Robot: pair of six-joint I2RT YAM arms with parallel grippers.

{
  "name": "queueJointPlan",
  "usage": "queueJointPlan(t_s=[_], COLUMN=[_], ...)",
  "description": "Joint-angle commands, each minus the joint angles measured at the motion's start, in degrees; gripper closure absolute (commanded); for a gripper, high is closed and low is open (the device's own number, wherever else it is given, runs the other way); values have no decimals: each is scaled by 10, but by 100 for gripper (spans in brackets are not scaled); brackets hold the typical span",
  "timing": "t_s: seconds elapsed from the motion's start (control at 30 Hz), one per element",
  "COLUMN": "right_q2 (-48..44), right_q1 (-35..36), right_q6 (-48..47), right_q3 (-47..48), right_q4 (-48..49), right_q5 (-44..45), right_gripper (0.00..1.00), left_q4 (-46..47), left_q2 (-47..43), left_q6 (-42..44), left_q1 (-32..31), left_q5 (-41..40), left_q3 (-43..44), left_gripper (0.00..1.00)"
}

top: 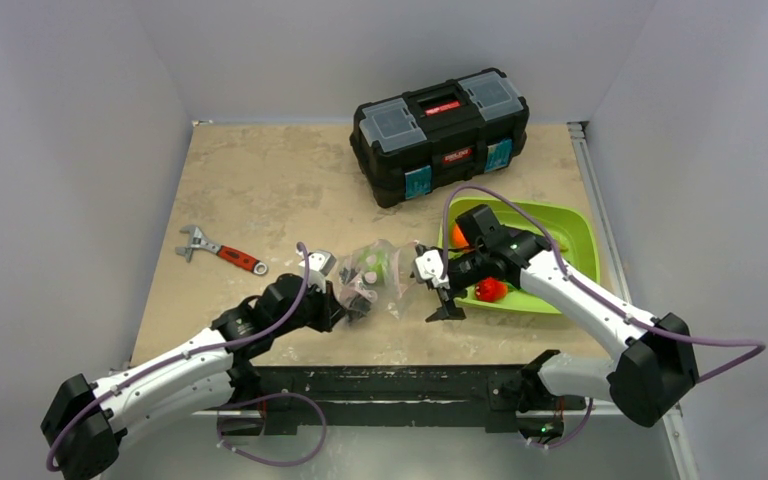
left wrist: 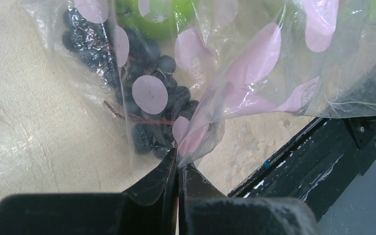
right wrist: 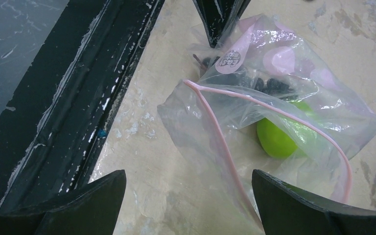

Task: Open the zip-top bag and remove the fake food
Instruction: Pick up the fake fruit from the zipper food storage bag.

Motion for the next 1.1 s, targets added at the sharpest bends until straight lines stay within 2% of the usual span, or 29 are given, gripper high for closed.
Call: queueJointPlan(t_s=[0.0, 0.43, 0.63, 0.8, 0.93, 1.07], right_q2=[2, 15, 23, 32, 41, 44], right_q1=[11, 39, 47, 45, -19, -87], right_q6=[18, 39, 69, 97, 81, 86], right_q3=[-7, 9, 17, 68, 110, 126], right_q4=[19, 25, 40, 15, -53, -71], right_q5=[6, 12, 16, -10, -81, -135], right_gripper=[1, 6, 12, 15, 15, 16], left_q4=[36, 49, 54, 51, 44, 48], left_q2=[1, 9, 20, 20, 15, 16], left_q6=[-9, -13, -15, -15, -13, -11], left_q1=[3, 3, 4, 3, 4, 4], left_q5=[4, 4, 4, 16, 11, 10], left_q3=[-7, -12, -6, -9, -12, -17], left_gripper=[100, 100, 100, 100, 100, 100])
